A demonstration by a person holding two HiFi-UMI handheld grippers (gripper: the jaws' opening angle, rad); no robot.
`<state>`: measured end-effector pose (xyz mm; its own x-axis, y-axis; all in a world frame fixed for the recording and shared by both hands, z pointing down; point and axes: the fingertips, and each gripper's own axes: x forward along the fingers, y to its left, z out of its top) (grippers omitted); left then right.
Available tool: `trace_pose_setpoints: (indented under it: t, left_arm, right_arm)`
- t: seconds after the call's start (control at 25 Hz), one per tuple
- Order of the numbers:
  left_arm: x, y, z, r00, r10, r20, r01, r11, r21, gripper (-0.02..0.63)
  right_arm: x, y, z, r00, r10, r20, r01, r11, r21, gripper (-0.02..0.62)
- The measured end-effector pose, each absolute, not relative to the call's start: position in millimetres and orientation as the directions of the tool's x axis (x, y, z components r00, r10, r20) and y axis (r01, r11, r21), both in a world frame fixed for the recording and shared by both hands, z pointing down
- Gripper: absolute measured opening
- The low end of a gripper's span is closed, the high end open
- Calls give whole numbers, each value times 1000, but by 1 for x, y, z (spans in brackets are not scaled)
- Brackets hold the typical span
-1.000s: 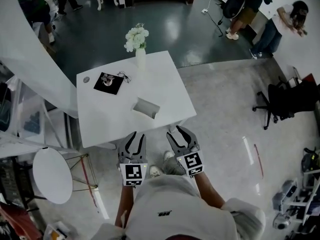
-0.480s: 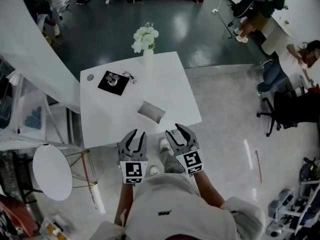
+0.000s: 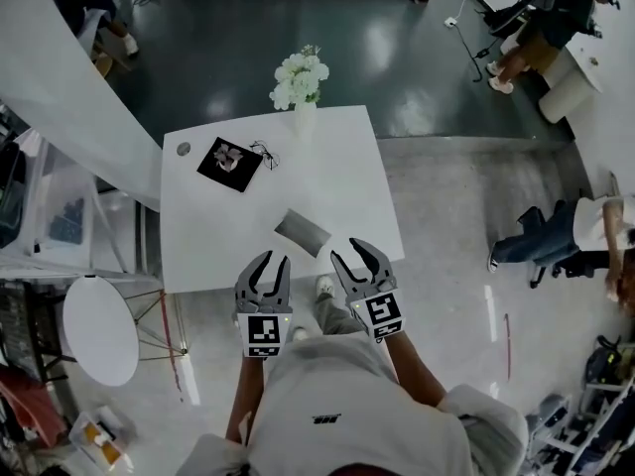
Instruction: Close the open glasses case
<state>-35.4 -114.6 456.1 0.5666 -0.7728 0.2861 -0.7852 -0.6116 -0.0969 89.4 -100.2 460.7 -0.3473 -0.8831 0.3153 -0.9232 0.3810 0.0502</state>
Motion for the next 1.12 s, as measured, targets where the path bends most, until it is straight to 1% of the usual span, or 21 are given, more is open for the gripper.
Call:
trace_pose_setpoints:
  t: [0.36,0.8,1.12]
  left_arm:
    - [-10,-156,474,518,-798,306,-823,-563,-75,123]
    - [15,-190,505,462,-809,364,-851,-520,-73,106]
    - [26,-207,543,440,-789,429,-873,-488,-2,91]
  right_arm:
    - [123,-145,481,-393,-853,344,-903,429,31,173]
    - [142,-185,519,-488,-772,409,-845,535,1,173]
    - [149,-202,551,-527,-718,454,-814,580,-29,166]
